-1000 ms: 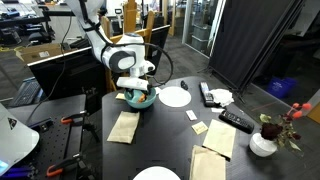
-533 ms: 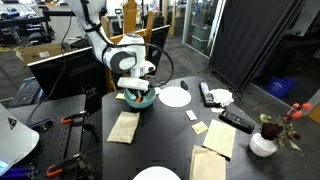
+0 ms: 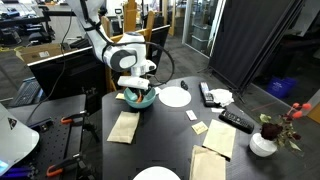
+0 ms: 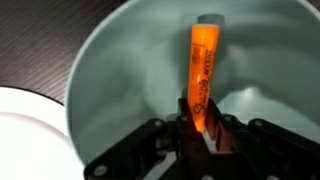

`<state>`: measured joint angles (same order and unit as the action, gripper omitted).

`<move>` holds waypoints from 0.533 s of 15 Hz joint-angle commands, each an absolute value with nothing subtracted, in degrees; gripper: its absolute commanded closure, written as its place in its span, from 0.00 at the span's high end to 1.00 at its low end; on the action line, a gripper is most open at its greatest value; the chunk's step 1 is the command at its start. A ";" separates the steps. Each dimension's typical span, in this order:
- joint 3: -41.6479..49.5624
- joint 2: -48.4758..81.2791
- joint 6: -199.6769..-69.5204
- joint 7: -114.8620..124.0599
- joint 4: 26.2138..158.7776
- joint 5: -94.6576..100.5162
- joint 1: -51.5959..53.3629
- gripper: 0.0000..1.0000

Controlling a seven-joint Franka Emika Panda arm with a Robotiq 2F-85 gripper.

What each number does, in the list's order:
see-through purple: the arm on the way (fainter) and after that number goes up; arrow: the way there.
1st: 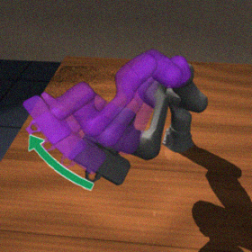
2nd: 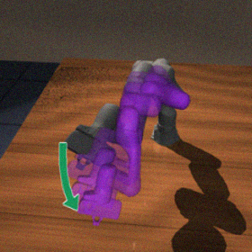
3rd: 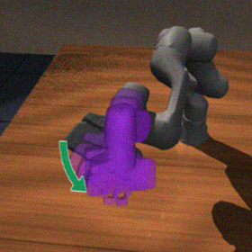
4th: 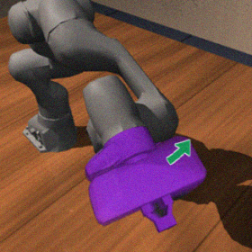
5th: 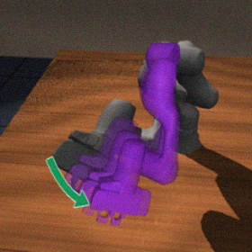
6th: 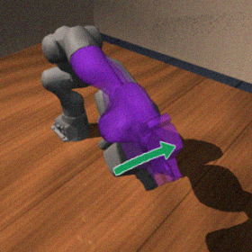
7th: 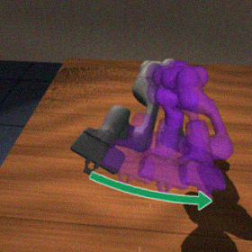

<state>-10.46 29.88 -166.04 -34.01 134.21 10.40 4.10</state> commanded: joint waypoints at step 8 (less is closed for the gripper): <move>-13.50 11.64 -161.20 -34.57 140.15 7.14 -2.50 0.05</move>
